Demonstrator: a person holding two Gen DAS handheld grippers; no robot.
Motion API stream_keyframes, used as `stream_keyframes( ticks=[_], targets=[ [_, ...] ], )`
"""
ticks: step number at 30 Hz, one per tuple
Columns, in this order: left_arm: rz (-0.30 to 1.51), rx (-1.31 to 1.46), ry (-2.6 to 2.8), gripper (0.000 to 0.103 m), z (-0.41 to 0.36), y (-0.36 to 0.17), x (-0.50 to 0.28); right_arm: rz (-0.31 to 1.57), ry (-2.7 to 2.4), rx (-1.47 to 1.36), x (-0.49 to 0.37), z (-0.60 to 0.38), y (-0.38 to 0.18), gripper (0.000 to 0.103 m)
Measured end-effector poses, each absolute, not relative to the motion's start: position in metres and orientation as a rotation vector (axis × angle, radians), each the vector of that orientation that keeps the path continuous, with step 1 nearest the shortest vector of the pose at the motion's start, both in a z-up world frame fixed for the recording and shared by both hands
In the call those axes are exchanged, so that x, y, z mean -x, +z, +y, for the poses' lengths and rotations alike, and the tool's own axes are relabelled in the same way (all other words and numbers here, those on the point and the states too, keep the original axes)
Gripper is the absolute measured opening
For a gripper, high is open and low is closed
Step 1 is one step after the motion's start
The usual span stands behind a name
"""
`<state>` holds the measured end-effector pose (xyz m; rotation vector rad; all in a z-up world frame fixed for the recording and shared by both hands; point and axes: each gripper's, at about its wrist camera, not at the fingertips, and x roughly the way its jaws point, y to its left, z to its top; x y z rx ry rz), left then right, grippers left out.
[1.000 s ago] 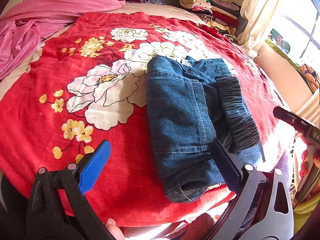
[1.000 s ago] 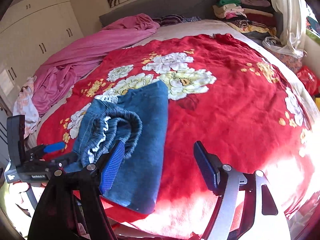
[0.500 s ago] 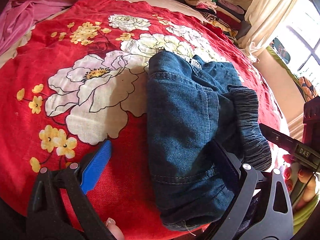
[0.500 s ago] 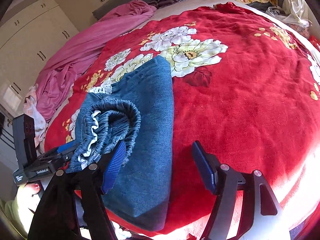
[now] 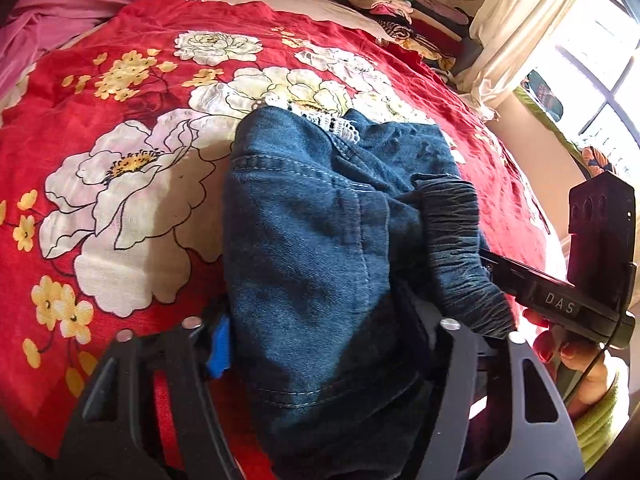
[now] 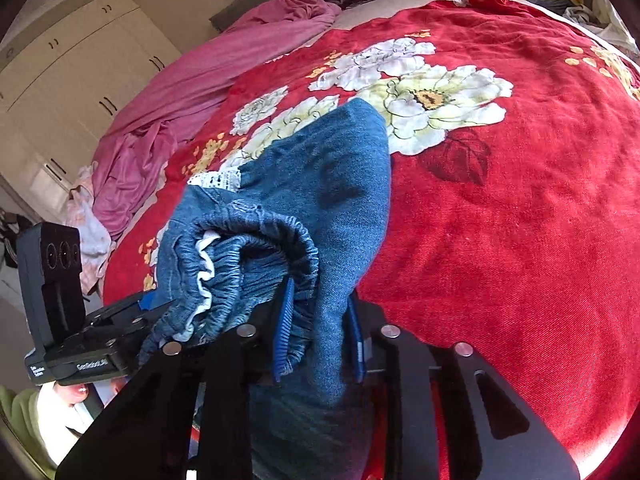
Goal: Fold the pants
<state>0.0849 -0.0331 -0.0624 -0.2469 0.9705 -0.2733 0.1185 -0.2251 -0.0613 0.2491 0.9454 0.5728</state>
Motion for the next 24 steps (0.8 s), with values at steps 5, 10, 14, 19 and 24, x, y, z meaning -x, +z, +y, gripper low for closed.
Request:
stream_keyframes(
  ticks=[5, 10, 14, 19, 24],
  targets=[
    [0.943, 0.196, -0.254, 0.031, -0.038, -0.049, -0.076, 0.856, 0.58, -0.192, -0.102, -0.214, -0.042, 0.013],
    [0.904, 0.174, -0.262, 0.031, -0.04, -0.027, -0.077, 0.793, 0.575, -0.139, -0.1, -0.204, -0.018, 0.013],
    [0.869, 0.151, -0.265, 0.031, -0.04, -0.006, -0.093, 0.747, 0.556, -0.104, -0.116, -0.199, 0.0, 0.013],
    [0.842, 0.11, -0.239, 0.031, -0.04, 0.011, -0.126, 0.706, 0.533, -0.055, -0.149, -0.189, 0.015, 0.013],
    [0.829, 0.1, -0.218, 0.031, -0.034, 0.019, -0.156, 0.688, 0.521, -0.017, -0.182, -0.178, 0.023, 0.013]
  ],
)
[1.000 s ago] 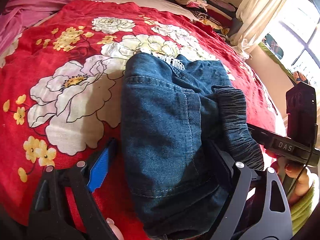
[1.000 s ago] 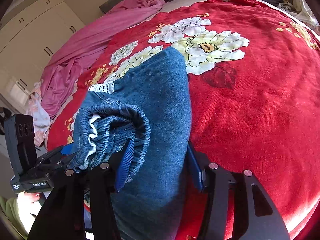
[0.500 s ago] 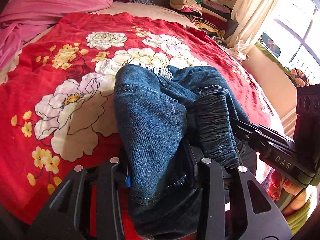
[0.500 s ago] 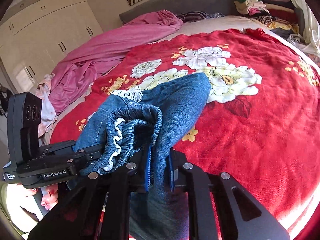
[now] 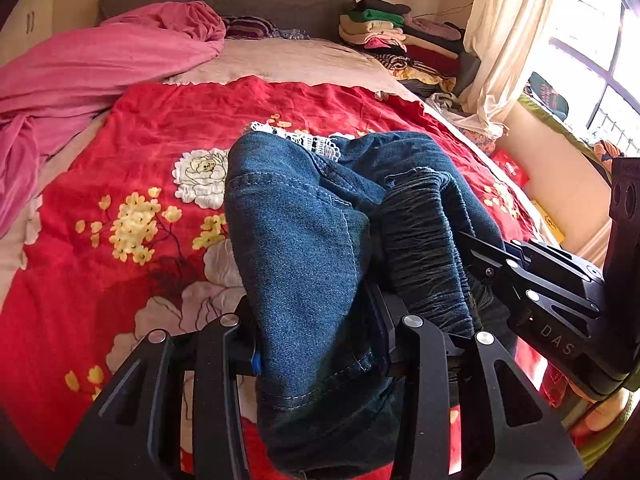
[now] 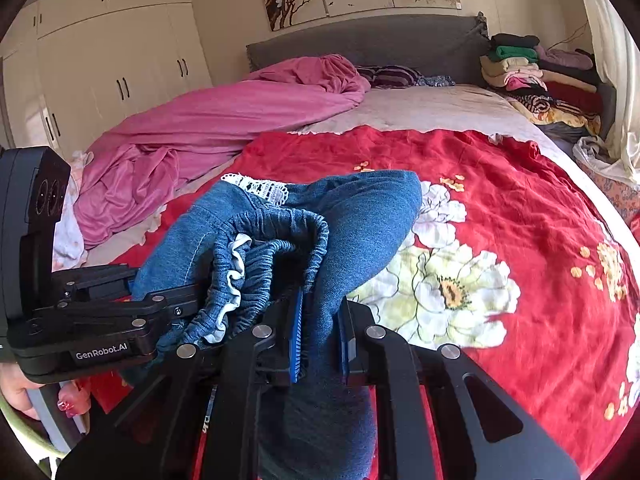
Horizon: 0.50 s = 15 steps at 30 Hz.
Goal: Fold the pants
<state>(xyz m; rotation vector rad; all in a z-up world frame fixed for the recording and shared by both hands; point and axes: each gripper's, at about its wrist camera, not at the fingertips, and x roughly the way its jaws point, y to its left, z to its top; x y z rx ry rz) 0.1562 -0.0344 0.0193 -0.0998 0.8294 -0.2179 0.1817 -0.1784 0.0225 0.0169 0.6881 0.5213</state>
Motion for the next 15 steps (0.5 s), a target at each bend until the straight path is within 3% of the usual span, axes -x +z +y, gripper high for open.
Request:
stream_keyframes(
  ticks=[15],
  targets=[
    [0.873, 0.078, -0.183, 0.031, -0.032, -0.015, -0.223, 0.794, 0.462, -0.006, -0.254, -0.168, -0.017, 0.013]
  ],
)
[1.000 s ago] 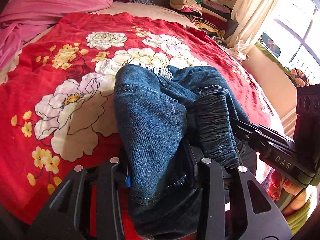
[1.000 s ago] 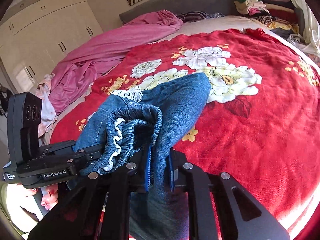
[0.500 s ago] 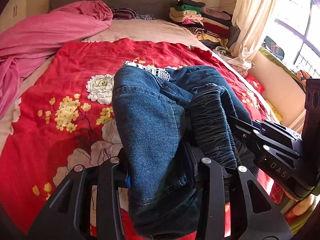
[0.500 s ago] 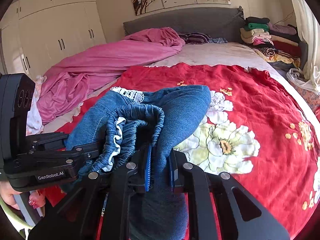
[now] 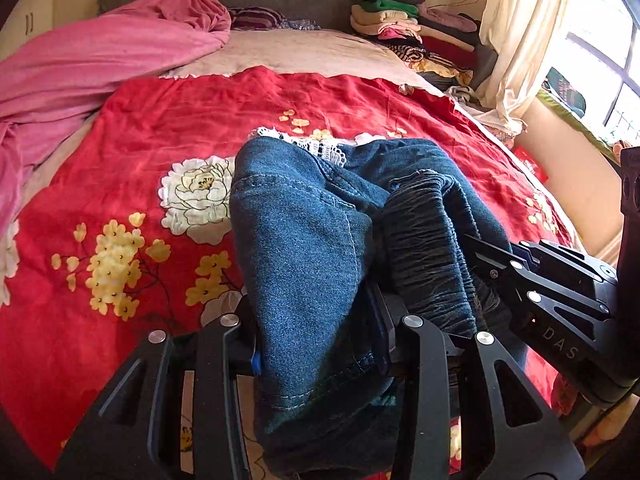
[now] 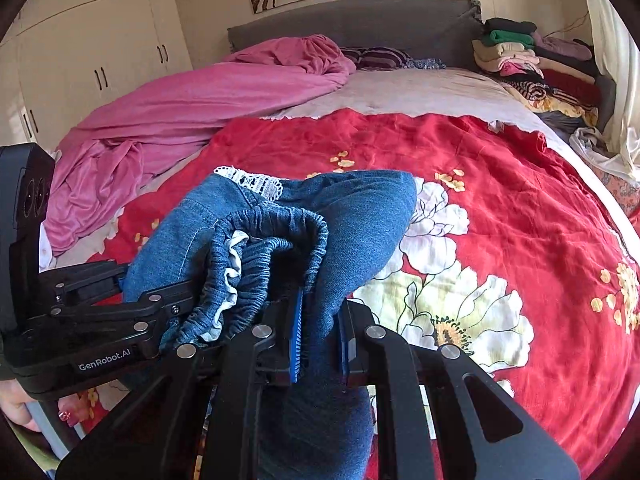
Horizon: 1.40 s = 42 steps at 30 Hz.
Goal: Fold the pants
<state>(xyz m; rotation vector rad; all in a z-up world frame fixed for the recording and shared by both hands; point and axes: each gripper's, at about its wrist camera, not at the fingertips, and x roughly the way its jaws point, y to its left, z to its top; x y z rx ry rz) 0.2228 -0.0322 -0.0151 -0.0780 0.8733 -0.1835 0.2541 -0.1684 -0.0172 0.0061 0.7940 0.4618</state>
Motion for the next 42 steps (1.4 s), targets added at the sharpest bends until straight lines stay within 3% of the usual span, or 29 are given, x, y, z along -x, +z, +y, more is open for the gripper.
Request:
stream_keyframes(
  ticks=[7, 11, 18, 25, 28, 40, 42],
  targets=[
    [0.927, 0.09, -0.179, 0.037, -0.024, -0.039, -0.229, 0.887, 0.41, -0.065, -0.263, -0.178, -0.053, 0.019],
    [0.936, 0.102, -0.177, 0.045, -0.02, -0.044, -0.226, 0.915, 0.363, -0.109, -0.265, -0.19, -0.06, 0.042],
    [0.934, 0.115, -0.162, 0.063, -0.014, -0.043, -0.219, 0.926, 0.33, -0.11, -0.259, -0.194, -0.06, 0.054],
    [0.904, 0.107, -0.159, 0.07, -0.011, -0.033, -0.201, 0.92, 0.306, -0.12, -0.246, -0.203, -0.056, 0.06],
    [0.892, 0.101, -0.151, 0.074, -0.01, -0.027, -0.194, 0.913, 0.292, -0.103, -0.236, -0.206, -0.052, 0.067],
    [0.854, 0.088, -0.129, 0.088, -0.004, -0.015, -0.156, 0.899, 0.284, -0.094, -0.192, -0.22, -0.043, 0.068],
    [0.851, 0.09, -0.129, 0.089, -0.003, -0.014, -0.148, 0.888, 0.282, -0.094, -0.184, -0.222, -0.04, 0.073]
  ],
)
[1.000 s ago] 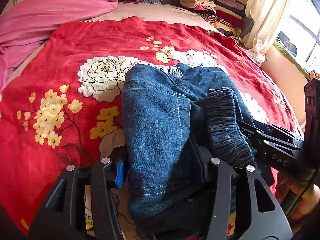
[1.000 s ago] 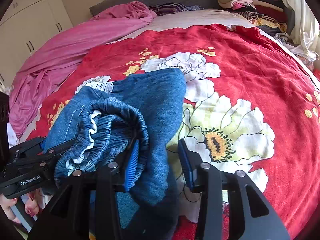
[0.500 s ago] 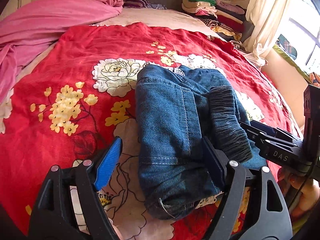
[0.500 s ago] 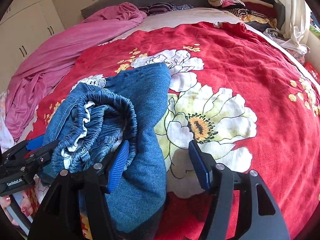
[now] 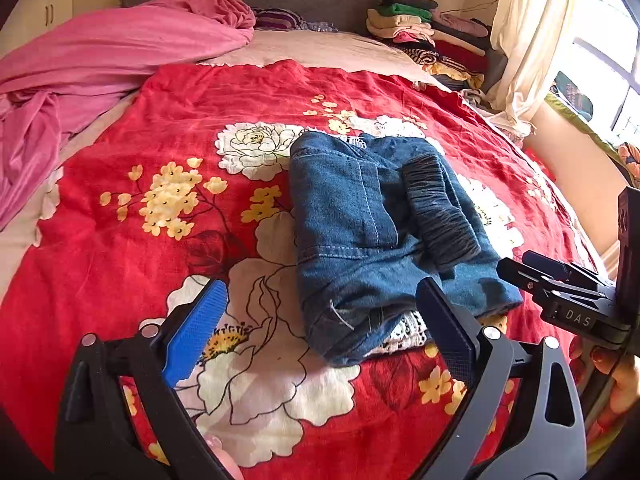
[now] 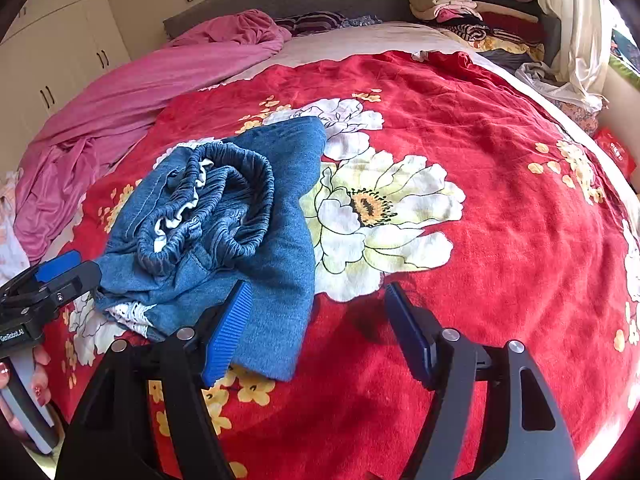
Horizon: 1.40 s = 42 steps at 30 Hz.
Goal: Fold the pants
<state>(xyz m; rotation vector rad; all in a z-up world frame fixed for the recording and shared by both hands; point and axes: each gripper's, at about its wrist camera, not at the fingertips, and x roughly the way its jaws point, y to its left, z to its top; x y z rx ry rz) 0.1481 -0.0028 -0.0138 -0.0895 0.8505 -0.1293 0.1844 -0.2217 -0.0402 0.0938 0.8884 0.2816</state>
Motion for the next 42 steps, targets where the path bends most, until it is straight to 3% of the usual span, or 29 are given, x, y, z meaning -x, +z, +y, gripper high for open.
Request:
stream_keyframes(
  ticks=[4, 6, 12, 42],
  targets=[
    [0.845, 0.102, -0.123, 0.093, 0.002, -0.012, -0.133, 0.871, 0.291, -0.095, -0.168, -0.222, -0.034, 0.073],
    [0.841, 0.113, -0.12, 0.093, 0.004, -0.012, -0.125, 0.858, 0.29, -0.094, -0.16, -0.222, -0.031, 0.081],
    [0.831, 0.121, -0.114, 0.093, 0.006, -0.009, -0.104, 0.83, 0.299, -0.094, -0.136, -0.22, -0.023, 0.083],
    [0.742, 0.13, -0.089, 0.093, 0.015, 0.009, -0.031, 0.649, 0.281, -0.032, -0.044, -0.211, 0.017, 0.084]
  ],
)
